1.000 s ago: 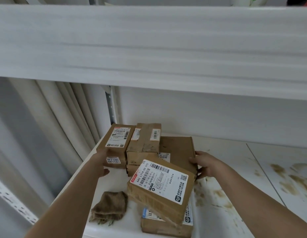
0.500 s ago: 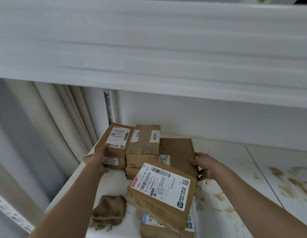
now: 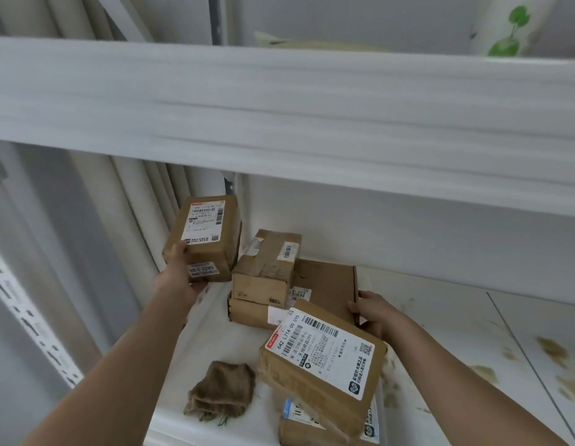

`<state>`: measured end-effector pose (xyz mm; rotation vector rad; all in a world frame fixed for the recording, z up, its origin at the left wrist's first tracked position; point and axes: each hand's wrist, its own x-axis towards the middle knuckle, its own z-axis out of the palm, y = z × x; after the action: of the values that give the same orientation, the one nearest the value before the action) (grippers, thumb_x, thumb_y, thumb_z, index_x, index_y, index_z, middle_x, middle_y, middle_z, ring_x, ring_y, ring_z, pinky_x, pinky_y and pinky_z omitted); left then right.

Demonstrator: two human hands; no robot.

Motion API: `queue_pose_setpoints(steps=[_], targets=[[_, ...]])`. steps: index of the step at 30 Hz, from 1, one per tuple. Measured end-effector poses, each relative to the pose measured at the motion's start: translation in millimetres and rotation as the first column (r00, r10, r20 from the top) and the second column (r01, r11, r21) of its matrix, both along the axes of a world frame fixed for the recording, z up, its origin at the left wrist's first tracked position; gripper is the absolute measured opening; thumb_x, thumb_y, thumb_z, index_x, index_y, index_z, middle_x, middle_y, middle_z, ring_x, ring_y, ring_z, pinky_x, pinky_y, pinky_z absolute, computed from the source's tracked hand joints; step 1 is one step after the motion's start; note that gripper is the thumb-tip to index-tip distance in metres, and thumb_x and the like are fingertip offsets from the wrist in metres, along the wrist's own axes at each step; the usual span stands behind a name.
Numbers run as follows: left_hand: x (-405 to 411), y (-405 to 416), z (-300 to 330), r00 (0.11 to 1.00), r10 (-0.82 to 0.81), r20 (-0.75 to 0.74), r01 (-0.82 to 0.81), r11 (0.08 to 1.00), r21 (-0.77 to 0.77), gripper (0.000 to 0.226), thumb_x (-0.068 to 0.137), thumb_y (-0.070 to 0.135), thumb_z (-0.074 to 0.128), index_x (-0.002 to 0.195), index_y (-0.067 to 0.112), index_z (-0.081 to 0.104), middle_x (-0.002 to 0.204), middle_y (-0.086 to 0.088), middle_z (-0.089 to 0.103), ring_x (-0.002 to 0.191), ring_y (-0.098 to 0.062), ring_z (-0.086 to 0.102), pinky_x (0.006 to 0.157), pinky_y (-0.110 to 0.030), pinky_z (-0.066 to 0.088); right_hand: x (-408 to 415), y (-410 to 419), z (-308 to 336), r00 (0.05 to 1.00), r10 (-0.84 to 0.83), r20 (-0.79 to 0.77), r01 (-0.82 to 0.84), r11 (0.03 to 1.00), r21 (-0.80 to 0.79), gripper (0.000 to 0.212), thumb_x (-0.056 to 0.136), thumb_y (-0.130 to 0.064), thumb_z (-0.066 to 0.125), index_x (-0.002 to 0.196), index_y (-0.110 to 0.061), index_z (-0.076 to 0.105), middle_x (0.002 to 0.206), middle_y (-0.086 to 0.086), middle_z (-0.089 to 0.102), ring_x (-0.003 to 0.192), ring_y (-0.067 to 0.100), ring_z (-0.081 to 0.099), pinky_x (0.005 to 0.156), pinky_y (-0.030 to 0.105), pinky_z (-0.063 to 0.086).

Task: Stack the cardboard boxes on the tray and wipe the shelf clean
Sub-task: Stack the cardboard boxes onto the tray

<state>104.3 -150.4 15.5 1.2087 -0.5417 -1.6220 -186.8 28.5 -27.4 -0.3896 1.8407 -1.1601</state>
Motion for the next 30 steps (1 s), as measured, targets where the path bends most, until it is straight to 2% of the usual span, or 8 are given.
queue_pose_setpoints(steps=[3,8,13,16,19,24,27,30], targets=[[1,3,8,1.000,-0.010,0.004,0.010,1.000,-0.018,0.055,0.078,0.045,0.067,0.124,0.018,0.052,0.110,-0.008,0.066,0.085,-0.021,0.065,0.060,-0.036,0.052,11,-3,0,0.998,0.055,-0.043,-0.054,0.998,0.015,0.041,0.096,0.003,0.048,0.136,-0.005,0.046,0.112,0.012,0.062,0.086,0.023,0.061,0.054,0.029,0.053],[0,6,20,1.000,-0.016,-0.025,0.015,0.999,-0.051,0.060,0.073,0.046,0.071,0.123,0.017,0.054,0.109,-0.008,0.067,0.085,-0.021,0.066,0.055,-0.034,0.053,14,-3,2,0.982,0.072,-0.176,-0.066,0.997,0.040,0.046,0.094,-0.006,0.057,0.139,-0.001,0.045,0.133,0.019,0.054,0.112,0.036,0.059,0.089,0.045,0.053],[-14,12,33,0.996,-0.057,-0.063,0.052,0.996,-0.072,0.058,0.073,0.046,0.072,0.120,0.016,0.055,0.107,-0.010,0.067,0.087,-0.023,0.067,0.060,-0.035,0.056,13,5,19,0.982,0.074,-0.171,-0.057,0.993,0.101,0.025,0.093,-0.012,0.059,0.116,-0.002,0.058,0.123,0.019,0.052,0.096,0.035,0.053,0.074,0.040,0.048],[-32,21,39,0.989,-0.130,-0.069,0.123,0.987,-0.100,0.057,0.077,0.044,0.070,0.122,0.015,0.054,0.107,-0.010,0.067,0.090,-0.023,0.065,0.065,-0.035,0.056,6,4,25,0.969,-0.009,-0.245,0.018,0.999,0.038,0.039,0.094,-0.007,0.054,0.129,0.008,0.050,0.133,0.026,0.050,0.117,0.040,0.050,0.100,0.046,0.043],[-50,32,44,0.977,-0.205,-0.063,0.196,0.972,-0.131,0.061,0.071,0.044,0.073,0.121,0.016,0.055,0.110,-0.013,0.066,0.097,-0.025,0.064,0.073,-0.038,0.057,6,2,41,0.976,-0.059,-0.207,0.036,0.993,-0.110,0.047,0.093,-0.017,0.058,0.137,-0.007,0.050,0.131,0.017,0.052,0.119,0.033,0.049,0.098,0.044,0.043],[-84,54,55,0.944,-0.329,-0.011,0.324,0.933,-0.155,0.059,0.070,0.046,0.074,0.117,0.014,0.058,0.107,-0.015,0.064,0.094,-0.029,0.064,0.078,-0.044,0.058,21,4,74,0.981,0.132,-0.139,-0.166,0.950,-0.266,0.074,0.086,-0.052,0.063,0.149,-0.032,0.029,0.147,0.006,0.042,0.123,0.026,0.051,0.091,0.037,0.053],[-100,68,59,0.926,-0.378,0.009,0.374,0.913,-0.164,0.050,0.076,0.040,0.073,0.113,0.010,0.057,0.104,-0.014,0.064,0.094,-0.028,0.063,0.082,-0.044,0.057,27,3,87,0.975,0.219,-0.023,-0.214,0.915,-0.341,0.098,0.074,-0.063,0.064,0.152,-0.041,0.007,0.152,0.012,0.033,0.127,0.034,0.049,0.093,0.047,0.053],[-111,79,59,0.897,-0.441,0.040,0.441,0.884,-0.154,0.046,0.077,0.036,0.073,0.111,0.008,0.058,0.101,-0.014,0.063,0.098,-0.030,0.062,0.087,-0.048,0.055,28,3,92,0.967,0.247,0.055,-0.204,0.890,-0.407,0.100,0.072,-0.064,0.065,0.151,-0.044,0.007,0.148,0.012,0.038,0.122,0.036,0.054,0.093,0.056,0.050]])
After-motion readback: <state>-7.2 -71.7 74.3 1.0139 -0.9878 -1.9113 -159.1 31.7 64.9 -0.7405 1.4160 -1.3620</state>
